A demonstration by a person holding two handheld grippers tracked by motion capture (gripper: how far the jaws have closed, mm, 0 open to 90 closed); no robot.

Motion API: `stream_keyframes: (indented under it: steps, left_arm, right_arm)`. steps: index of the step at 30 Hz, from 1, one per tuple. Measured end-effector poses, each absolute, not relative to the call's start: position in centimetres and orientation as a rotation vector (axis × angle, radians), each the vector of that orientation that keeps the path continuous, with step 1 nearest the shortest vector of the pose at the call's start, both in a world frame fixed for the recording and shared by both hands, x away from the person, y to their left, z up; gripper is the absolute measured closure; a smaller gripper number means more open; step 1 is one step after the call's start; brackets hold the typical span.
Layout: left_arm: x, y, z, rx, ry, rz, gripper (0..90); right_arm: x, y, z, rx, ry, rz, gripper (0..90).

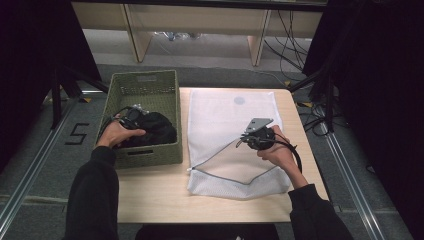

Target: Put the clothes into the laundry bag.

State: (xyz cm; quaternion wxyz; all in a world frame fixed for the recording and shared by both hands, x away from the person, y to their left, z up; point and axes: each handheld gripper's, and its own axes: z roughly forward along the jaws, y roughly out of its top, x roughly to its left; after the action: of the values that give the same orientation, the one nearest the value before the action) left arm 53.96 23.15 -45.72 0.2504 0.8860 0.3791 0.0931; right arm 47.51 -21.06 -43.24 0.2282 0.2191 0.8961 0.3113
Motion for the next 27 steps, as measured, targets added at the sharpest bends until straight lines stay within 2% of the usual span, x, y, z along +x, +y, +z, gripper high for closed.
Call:
stream_keyframes:
  steps: [8, 11, 19, 25, 26, 27]
  left_arm:
    - [54.1, 22.0, -47.6, 2.453, 1.065, 0.255, 8.7]
    - [54.3, 21.8, -48.3, 2.443, 1.098, 0.219, 0.0]
    - [54.4, 21.7, -48.8, 2.422, 1.110, 0.148, 0.0]
    - [54.4, 21.5, -48.9, 2.436, 1.110, 0.168, 0.0]
    - [54.4, 21.5, -48.9, 2.436, 1.110, 0.168, 2.3]
    - [54.4, 21.6, -48.7, 2.469, 1.098, 0.225, 12.9]
  right_arm:
    - [47.4, -20.9, -43.3, 0.619, 2.477, 0.858, 88.9]
    - [47.3, -20.8, -43.4, 0.624, 2.460, 0.864, 88.8]
    - [47.2, -20.8, -43.5, 0.612, 2.475, 0.855, 88.6]
    - [47.3, -20.8, -43.4, 0.628, 2.466, 0.867, 88.4]
    - [47.3, -20.8, -43.4, 0.628, 2.466, 0.867, 88.4]
    - [47.3, -21.0, -43.3, 0.619, 2.487, 0.856, 88.4]
